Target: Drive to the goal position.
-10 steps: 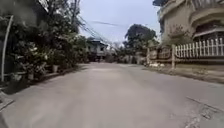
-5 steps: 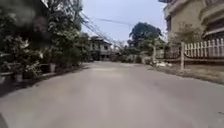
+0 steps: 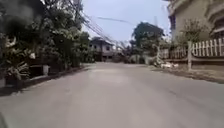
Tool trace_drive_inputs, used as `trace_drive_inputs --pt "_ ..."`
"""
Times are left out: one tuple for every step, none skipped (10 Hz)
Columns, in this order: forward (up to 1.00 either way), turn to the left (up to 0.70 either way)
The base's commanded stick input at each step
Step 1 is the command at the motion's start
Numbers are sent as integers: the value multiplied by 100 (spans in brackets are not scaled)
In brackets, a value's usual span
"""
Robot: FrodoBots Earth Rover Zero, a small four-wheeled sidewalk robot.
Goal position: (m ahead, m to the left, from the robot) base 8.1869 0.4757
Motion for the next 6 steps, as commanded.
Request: trace_drive_inputs --pt "100 0" --pt "100 0" --pt "100 0" --pt "100 0" --pt "100 0" --pt "100 0"
